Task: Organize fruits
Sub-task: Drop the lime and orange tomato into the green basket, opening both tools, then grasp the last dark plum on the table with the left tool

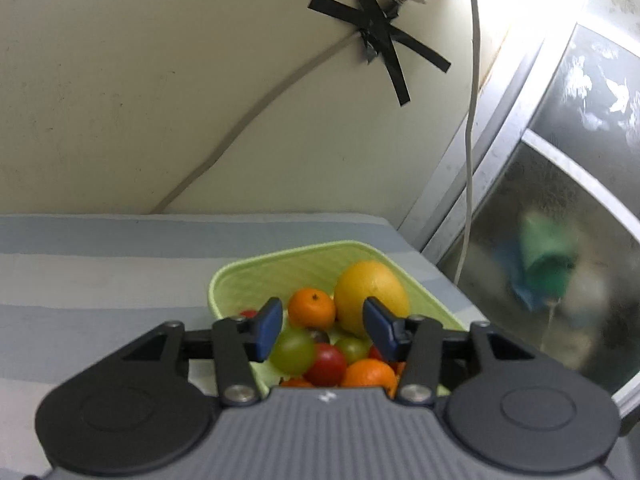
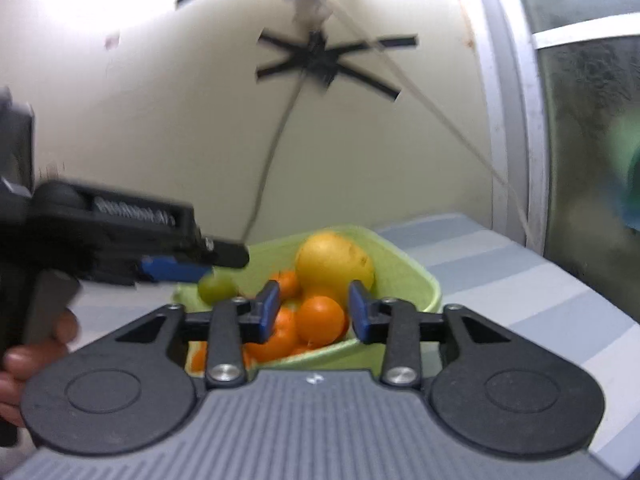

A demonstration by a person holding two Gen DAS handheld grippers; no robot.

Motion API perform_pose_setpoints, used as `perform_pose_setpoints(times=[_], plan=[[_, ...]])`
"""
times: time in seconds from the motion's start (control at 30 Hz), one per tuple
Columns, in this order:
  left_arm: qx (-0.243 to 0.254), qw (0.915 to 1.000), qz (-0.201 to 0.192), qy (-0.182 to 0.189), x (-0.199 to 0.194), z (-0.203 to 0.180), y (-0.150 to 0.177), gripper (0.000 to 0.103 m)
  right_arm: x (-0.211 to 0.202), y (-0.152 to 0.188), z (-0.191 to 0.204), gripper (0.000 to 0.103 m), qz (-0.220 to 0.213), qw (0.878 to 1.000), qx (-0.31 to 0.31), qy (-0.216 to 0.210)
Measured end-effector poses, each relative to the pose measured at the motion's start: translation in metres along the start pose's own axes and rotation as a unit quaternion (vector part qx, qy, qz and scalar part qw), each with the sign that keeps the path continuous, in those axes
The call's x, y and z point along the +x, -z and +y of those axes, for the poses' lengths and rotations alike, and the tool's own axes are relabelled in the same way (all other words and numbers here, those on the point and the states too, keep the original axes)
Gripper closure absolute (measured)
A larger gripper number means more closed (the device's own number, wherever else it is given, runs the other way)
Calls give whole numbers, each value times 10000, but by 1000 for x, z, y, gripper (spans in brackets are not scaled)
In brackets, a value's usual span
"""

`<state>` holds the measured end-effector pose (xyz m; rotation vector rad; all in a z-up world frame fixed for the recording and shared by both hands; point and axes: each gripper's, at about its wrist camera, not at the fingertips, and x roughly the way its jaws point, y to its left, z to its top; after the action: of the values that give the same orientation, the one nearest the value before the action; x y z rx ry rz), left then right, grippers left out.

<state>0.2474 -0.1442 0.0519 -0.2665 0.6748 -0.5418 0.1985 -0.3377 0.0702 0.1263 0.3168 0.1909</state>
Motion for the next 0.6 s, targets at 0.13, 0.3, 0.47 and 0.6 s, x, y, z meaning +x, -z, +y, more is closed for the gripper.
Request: perform_pose_setpoints(times=[0.13, 0.3, 0.47, 0.6], plan=[[-116, 9997, -187, 58, -21, 8, 0, 57, -5, -3, -13, 58, -116, 9995, 302, 58], [-151, 9975, -690, -61, -83, 36, 4, 57, -9, -3, -22, 58, -201, 9981, 519, 262], [-235, 9910, -969, -888, -138, 79, 29, 53, -14, -3, -27, 58, -349, 9957, 744, 439], [-344, 9869, -832, -1335, -158, 104, 57, 53, -20, -1, -25, 58, -300, 9947, 909, 381]])
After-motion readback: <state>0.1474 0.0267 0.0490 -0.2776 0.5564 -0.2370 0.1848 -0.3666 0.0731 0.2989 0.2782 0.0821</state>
